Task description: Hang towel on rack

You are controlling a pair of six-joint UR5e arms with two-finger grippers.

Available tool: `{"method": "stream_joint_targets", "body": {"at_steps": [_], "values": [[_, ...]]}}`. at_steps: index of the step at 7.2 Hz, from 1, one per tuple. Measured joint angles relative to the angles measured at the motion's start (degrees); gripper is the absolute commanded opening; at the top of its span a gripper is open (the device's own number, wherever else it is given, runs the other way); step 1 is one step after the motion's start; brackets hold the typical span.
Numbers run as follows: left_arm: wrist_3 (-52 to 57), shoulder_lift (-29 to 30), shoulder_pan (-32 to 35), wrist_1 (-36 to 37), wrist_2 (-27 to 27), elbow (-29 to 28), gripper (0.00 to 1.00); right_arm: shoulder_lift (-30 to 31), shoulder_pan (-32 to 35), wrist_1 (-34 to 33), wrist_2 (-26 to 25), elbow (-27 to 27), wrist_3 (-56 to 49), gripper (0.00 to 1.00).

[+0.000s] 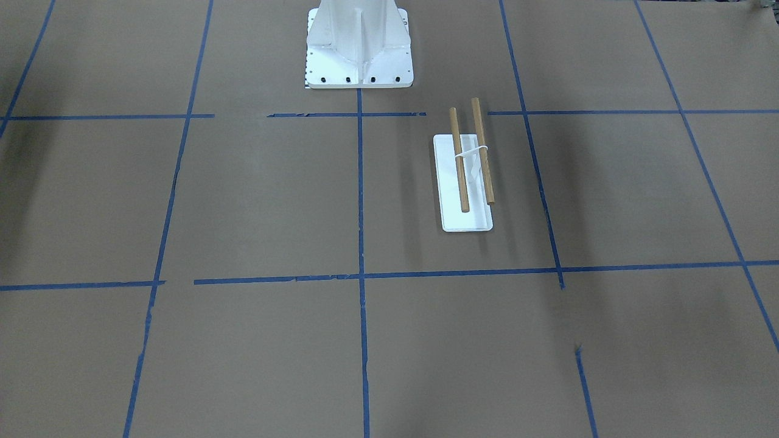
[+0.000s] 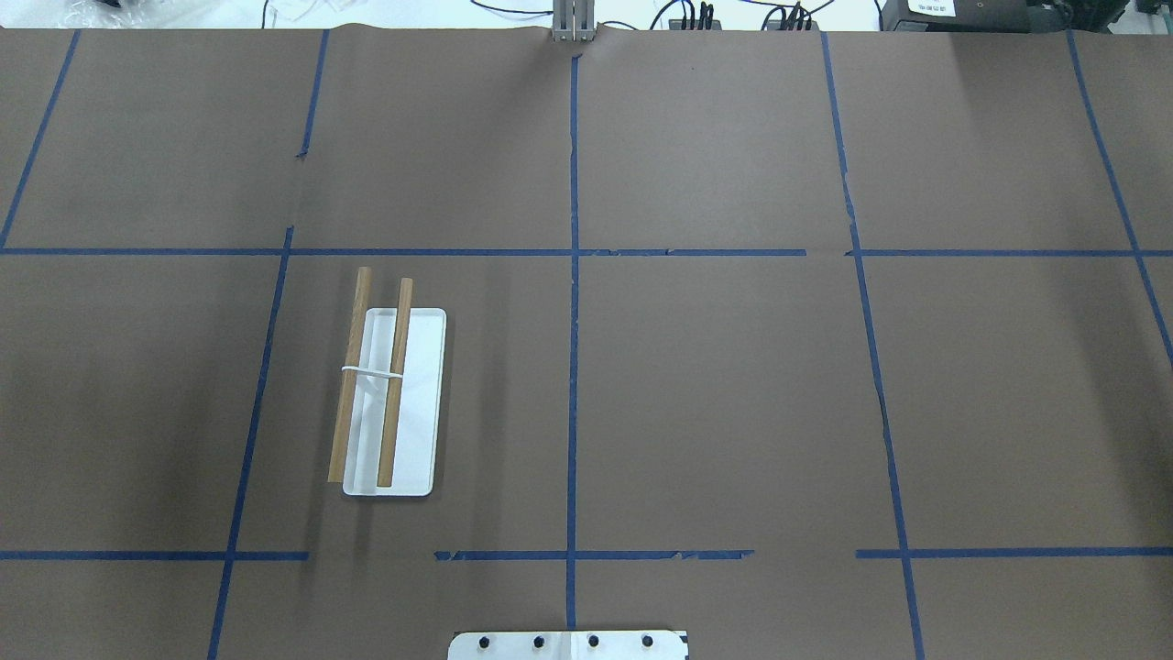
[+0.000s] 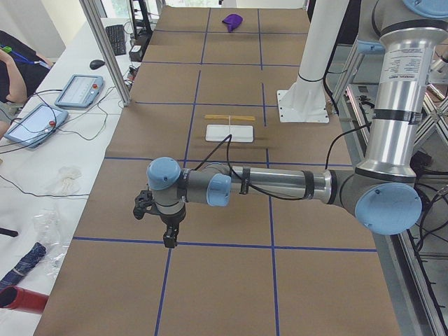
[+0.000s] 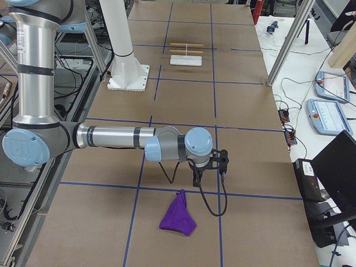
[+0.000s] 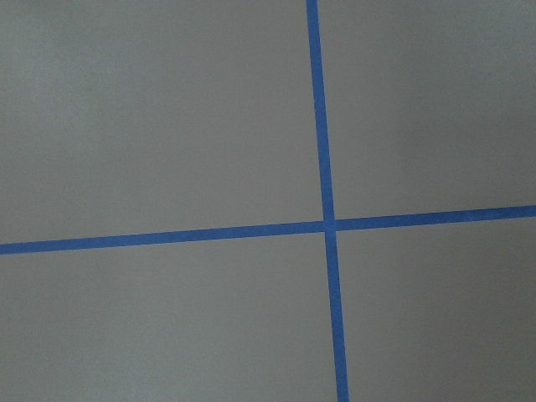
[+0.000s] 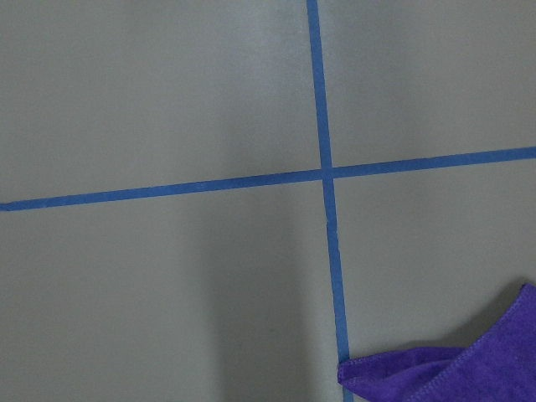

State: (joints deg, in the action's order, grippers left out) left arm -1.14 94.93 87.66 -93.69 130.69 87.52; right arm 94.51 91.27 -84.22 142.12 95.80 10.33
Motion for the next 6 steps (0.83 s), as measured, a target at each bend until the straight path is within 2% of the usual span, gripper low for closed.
{"method": "stream_joint_targets", "body": {"at_steps": [4, 6], "values": [[-0.3, 0.2, 0.0, 0.1, 0.6, 0.8, 1.00, -0.8, -0.3, 0.1, -1.1, -0.3, -0.2, 1.00], [-0.6, 0.2, 0.0, 0.2, 2.7, 2.0, 1.00, -0.1, -0.6, 1.9, -2.3, -3.9, -0.1, 1.00]]}}
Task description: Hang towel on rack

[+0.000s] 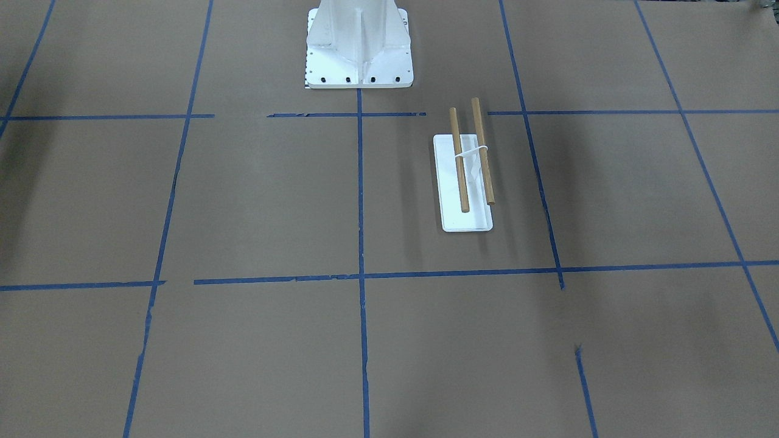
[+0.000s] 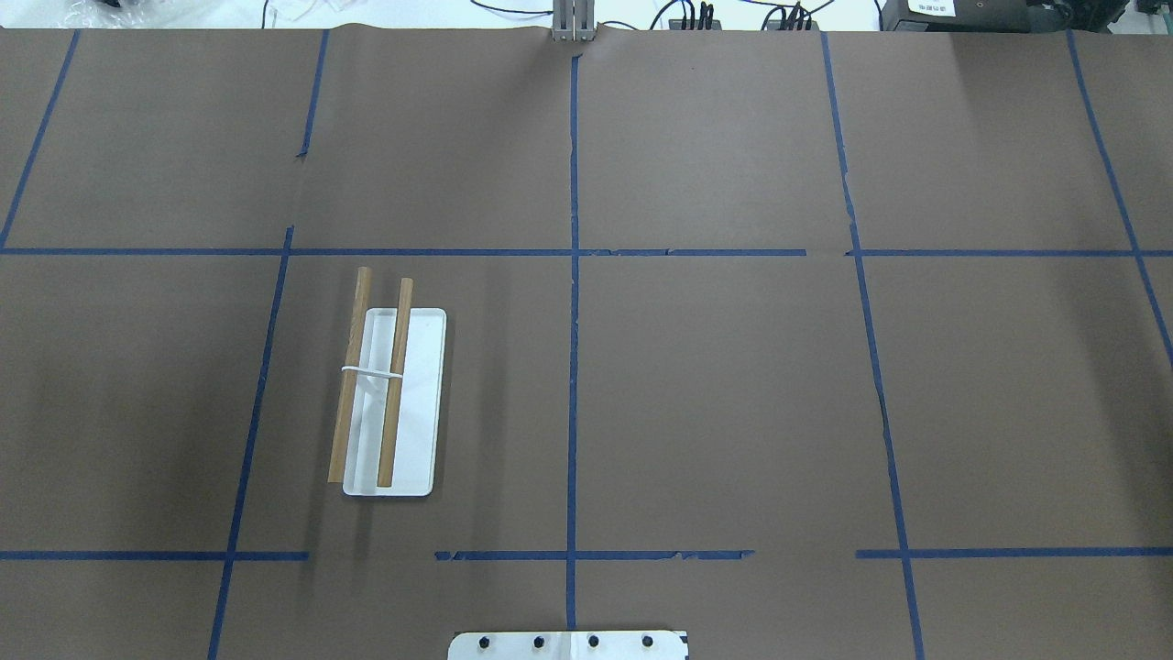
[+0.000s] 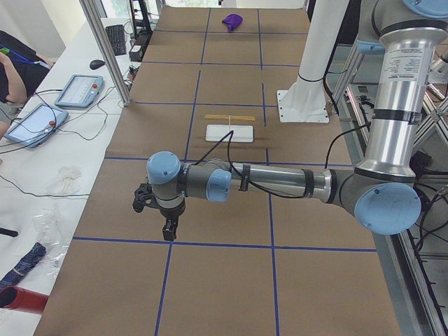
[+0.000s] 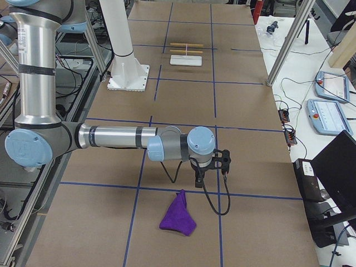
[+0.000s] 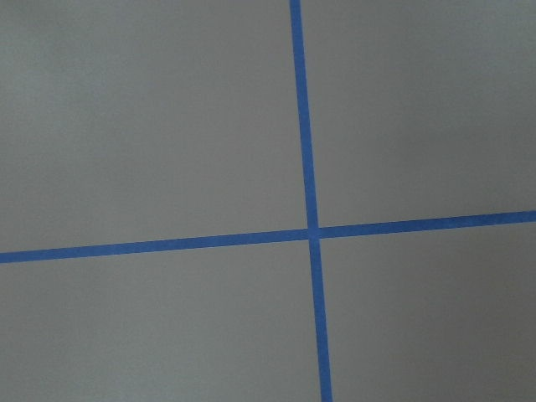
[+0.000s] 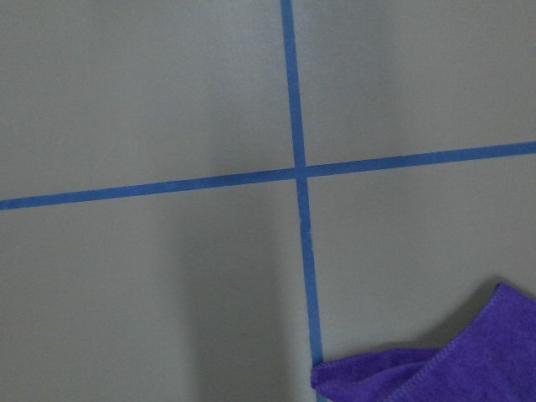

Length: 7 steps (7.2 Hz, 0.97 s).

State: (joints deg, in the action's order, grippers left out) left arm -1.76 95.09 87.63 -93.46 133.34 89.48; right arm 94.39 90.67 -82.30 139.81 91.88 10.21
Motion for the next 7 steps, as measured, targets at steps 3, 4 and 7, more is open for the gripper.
{"method": "stream_joint_targets", "body": {"at_steps": [3, 4, 7], "values": [[-0.1, -0.1, 0.0, 0.2, 0.7, 1.7, 1.00, 1.4, -0.1, 19.6, -1.3, -13.0, -0.2, 1.00], [-0.1, -0.1, 0.0, 0.2, 0.7, 2.0, 1.00, 1.7, -0.1, 22.7, -1.6, -15.6, -0.4, 1.00], [-0.1, 0.0, 0.0, 0.2, 0.9, 2.1, 1.00, 1.7, -1.9, 24.8, -4.3, -17.8, -11.8, 1.00]]}}
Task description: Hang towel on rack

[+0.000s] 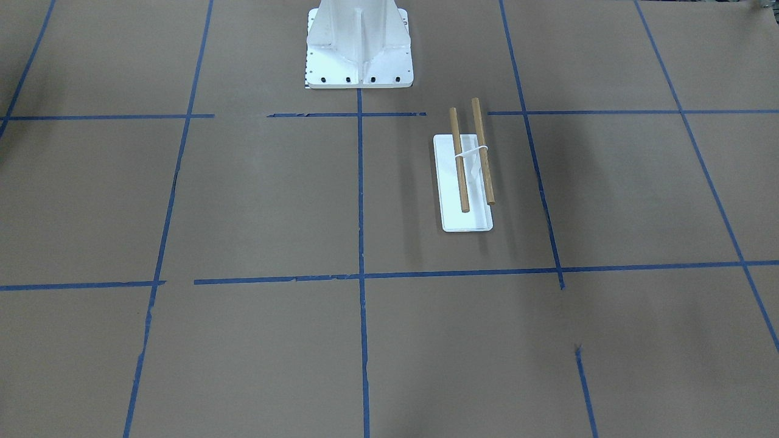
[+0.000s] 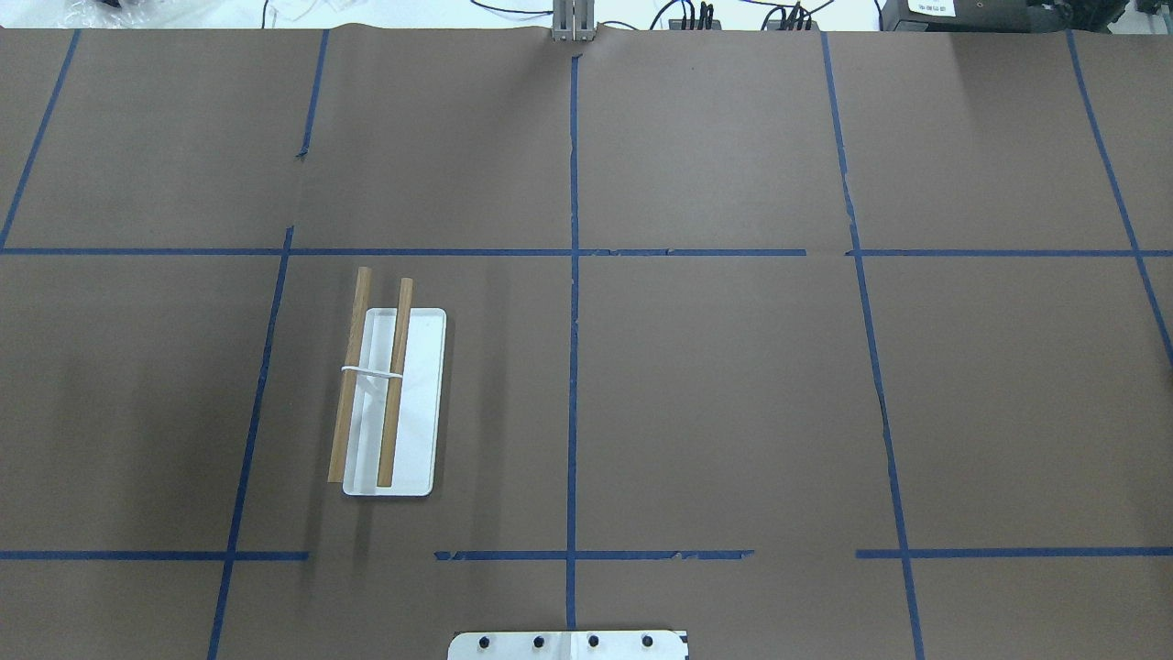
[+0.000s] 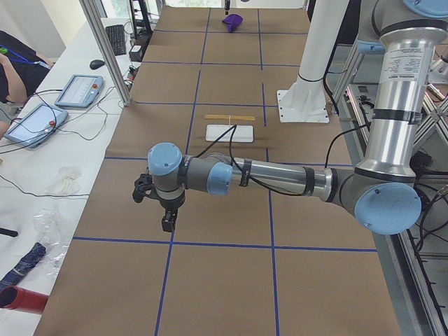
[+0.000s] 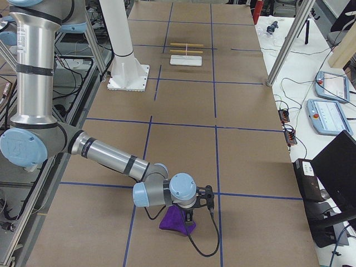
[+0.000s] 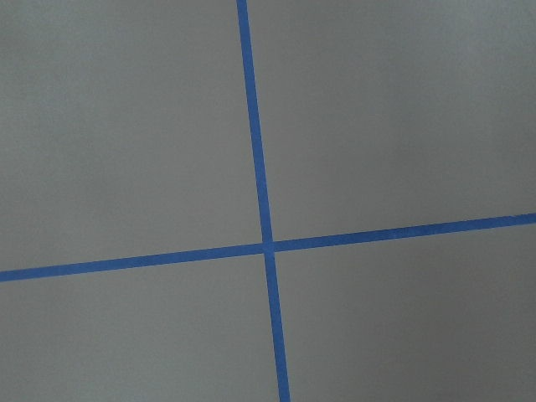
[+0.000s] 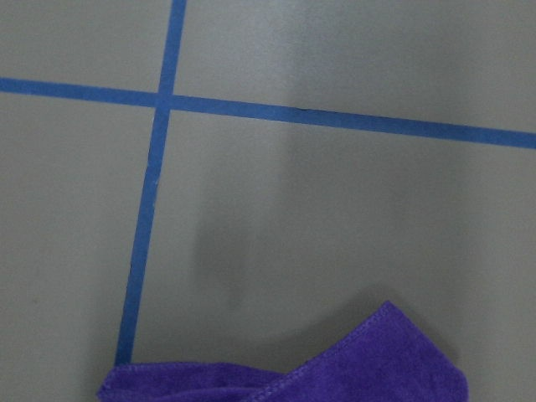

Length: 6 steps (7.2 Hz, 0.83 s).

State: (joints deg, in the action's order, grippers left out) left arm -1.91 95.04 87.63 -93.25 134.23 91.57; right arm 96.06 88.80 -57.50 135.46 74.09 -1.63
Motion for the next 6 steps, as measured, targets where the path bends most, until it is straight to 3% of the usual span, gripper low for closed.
{"method": "stream_joint_targets", "body": {"at_steps": [3, 6], "values": [[0.0, 0.0, 0.0, 0.0, 0.1, -0.2, 1.00, 0.4, -1.7, -0.5, -1.8, -0.6, -19.1, 1.00], [0.0, 0.1, 0.0, 0.1, 0.2, -0.1, 1.00, 0.5, -3.7, -0.8, -2.4, -4.3, -29.3, 1.00]]}}
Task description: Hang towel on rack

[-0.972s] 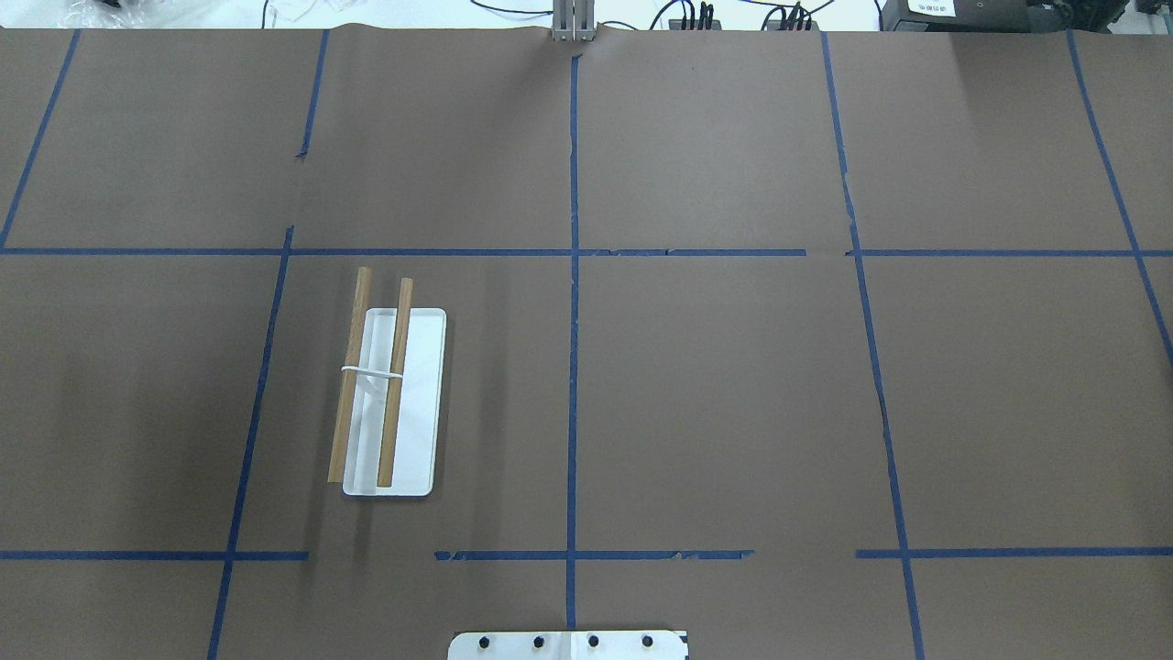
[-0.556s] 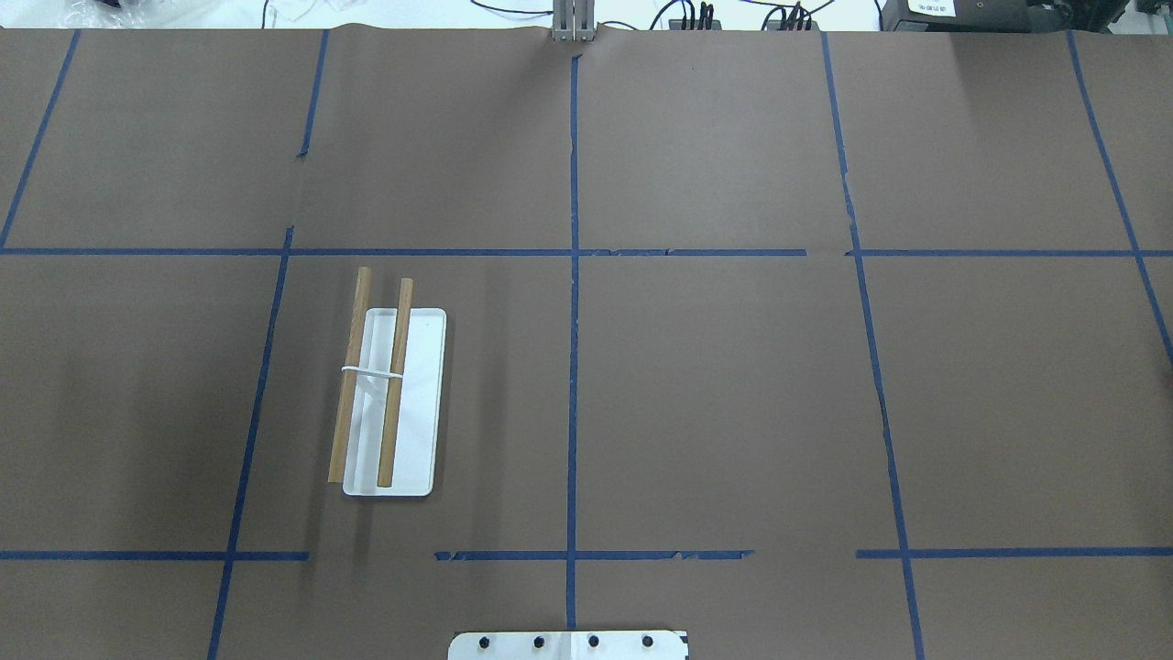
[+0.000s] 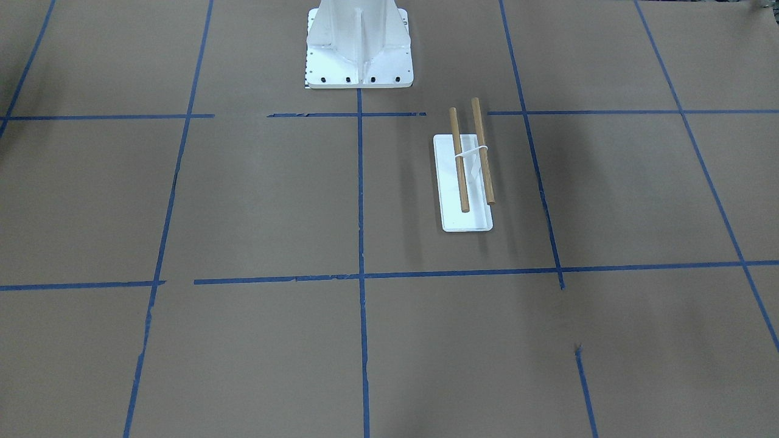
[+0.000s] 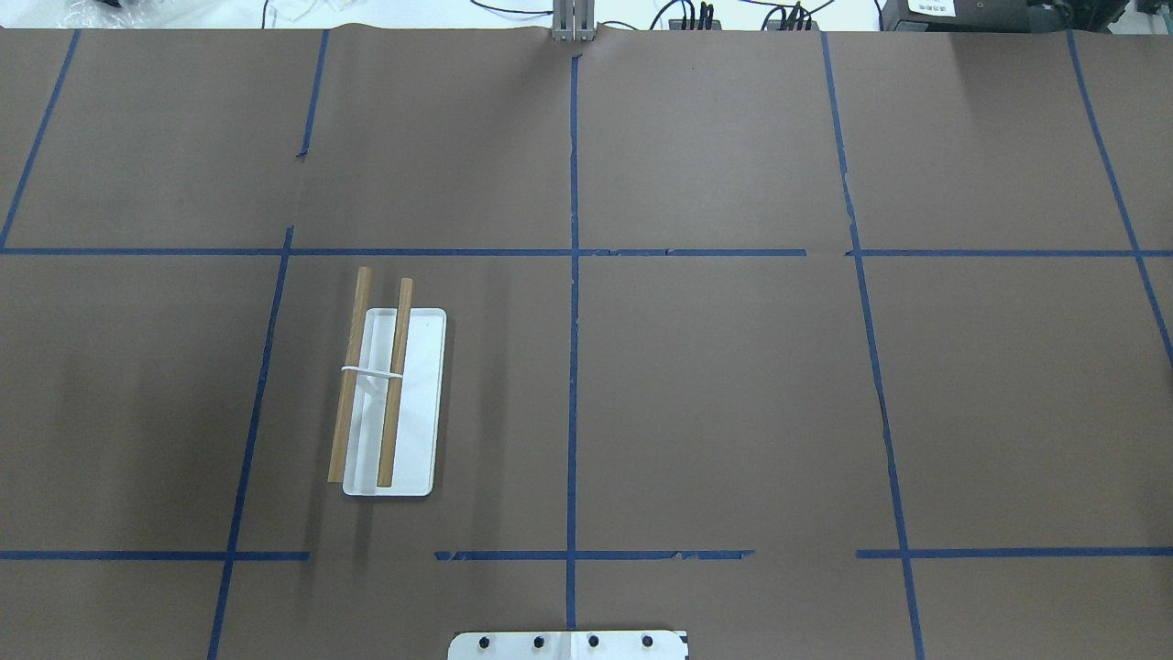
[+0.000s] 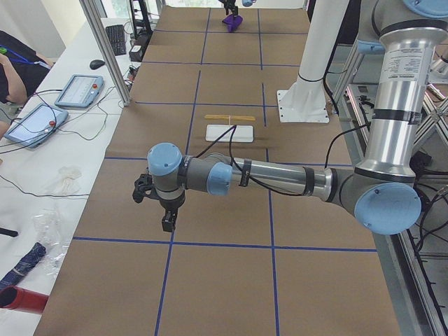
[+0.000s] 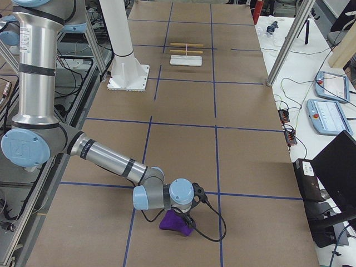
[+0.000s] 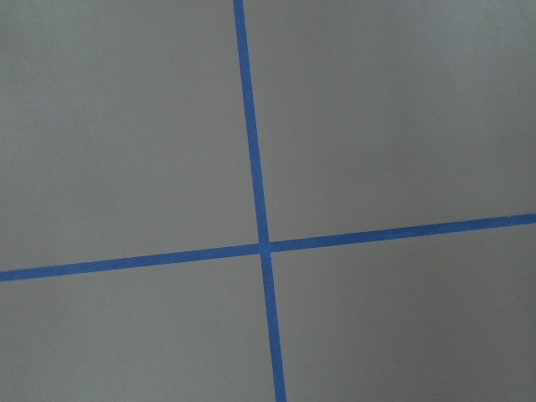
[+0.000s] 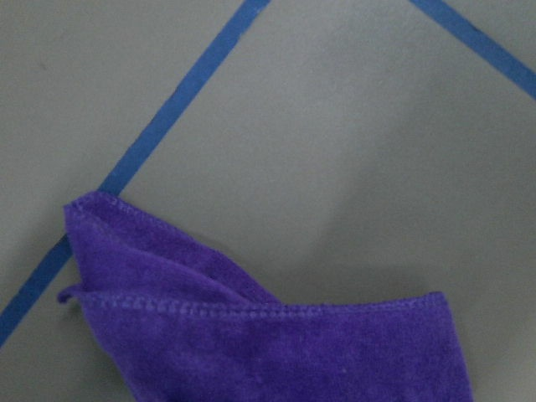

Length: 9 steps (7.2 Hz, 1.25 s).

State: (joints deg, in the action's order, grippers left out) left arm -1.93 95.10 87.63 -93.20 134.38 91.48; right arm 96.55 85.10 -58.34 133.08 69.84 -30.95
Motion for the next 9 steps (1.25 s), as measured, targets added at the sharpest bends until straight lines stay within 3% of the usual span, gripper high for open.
{"method": "stream_joint_targets", "body": {"at_steps": [3, 4, 5, 6, 9], "values": [[0.0, 0.0, 0.0, 0.1, 0.0, 0.1, 1.00, -0.1, -1.0, 0.0, -0.8, -2.6, -3.8, 1.00], [-0.1, 0.0, 0.0, 0.1, 0.1, 0.2, 1.00, 0.0, -1.0, 0.0, -1.2, -3.0, -4.2, 0.79], [-0.1, 0.0, 0.0, 0.1, 0.1, 0.2, 1.00, 0.1, -1.0, 0.0, -1.4, -3.3, -4.4, 0.06], [-0.1, 0.0, 0.0, 0.1, 0.2, 0.2, 1.00, 0.0, -1.0, 0.0, -1.4, -3.4, -4.4, 0.00], [0.0, 0.0, 0.0, 0.0, 1.5, 0.2, 1.00, 0.1, -1.0, 0.4, -1.1, -3.2, -4.5, 0.00]]}}
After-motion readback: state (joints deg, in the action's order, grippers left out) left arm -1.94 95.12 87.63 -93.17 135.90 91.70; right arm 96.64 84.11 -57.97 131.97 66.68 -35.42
